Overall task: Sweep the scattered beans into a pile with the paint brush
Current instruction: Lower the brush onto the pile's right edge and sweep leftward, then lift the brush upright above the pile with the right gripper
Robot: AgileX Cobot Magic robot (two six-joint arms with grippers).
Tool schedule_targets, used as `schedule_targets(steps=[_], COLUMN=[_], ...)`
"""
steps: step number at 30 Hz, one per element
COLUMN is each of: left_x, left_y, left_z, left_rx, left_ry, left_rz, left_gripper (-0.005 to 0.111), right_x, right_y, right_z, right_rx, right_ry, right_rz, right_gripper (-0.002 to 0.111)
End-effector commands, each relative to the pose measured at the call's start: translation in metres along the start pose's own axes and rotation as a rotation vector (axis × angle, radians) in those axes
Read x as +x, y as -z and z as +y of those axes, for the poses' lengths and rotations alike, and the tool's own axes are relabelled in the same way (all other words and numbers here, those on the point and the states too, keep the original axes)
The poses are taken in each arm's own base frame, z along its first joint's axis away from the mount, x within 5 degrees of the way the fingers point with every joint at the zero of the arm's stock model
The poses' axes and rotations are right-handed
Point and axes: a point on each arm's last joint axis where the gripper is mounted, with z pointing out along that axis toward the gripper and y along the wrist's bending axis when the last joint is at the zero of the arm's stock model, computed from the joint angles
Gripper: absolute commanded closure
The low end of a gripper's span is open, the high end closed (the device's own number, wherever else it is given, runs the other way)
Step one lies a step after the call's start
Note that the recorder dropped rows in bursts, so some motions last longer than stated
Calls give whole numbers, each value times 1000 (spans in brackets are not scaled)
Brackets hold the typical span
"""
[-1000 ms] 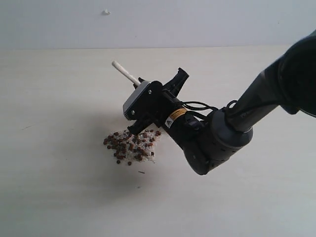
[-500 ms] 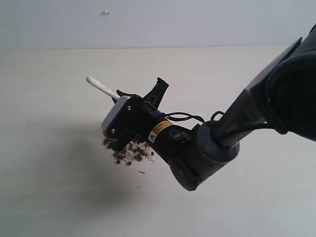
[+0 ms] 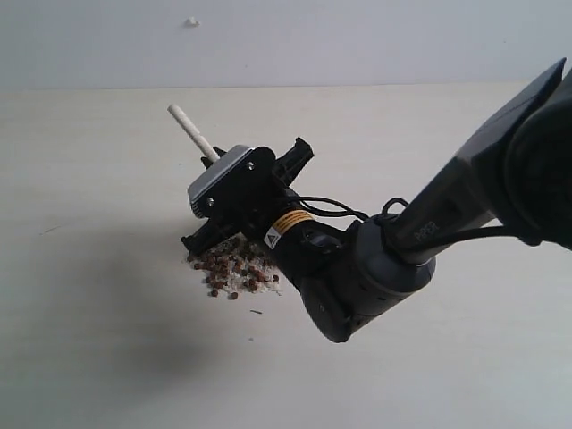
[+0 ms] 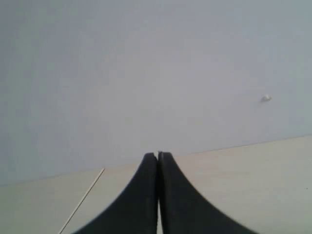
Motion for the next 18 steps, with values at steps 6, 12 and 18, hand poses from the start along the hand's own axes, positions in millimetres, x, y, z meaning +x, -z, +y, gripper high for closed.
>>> schedule_targets(steps=[6,12,18], left_x=[1,1,1], left_y=[0,0,0], left_z=[-1,-1,-1], left_rx=[14,14,14], left_ry=[4,4,4], left_rz=[-3,-3,-3], left_gripper=[107,107,107], right_x=[-22,-51,-90], right_y=[2,10,34], right_z=[-24,-54,-83], right_rx=[195,403,539], right_ry=[-34,-17,-66], right_rz=[-13,18,7], right_gripper=[108,108,108])
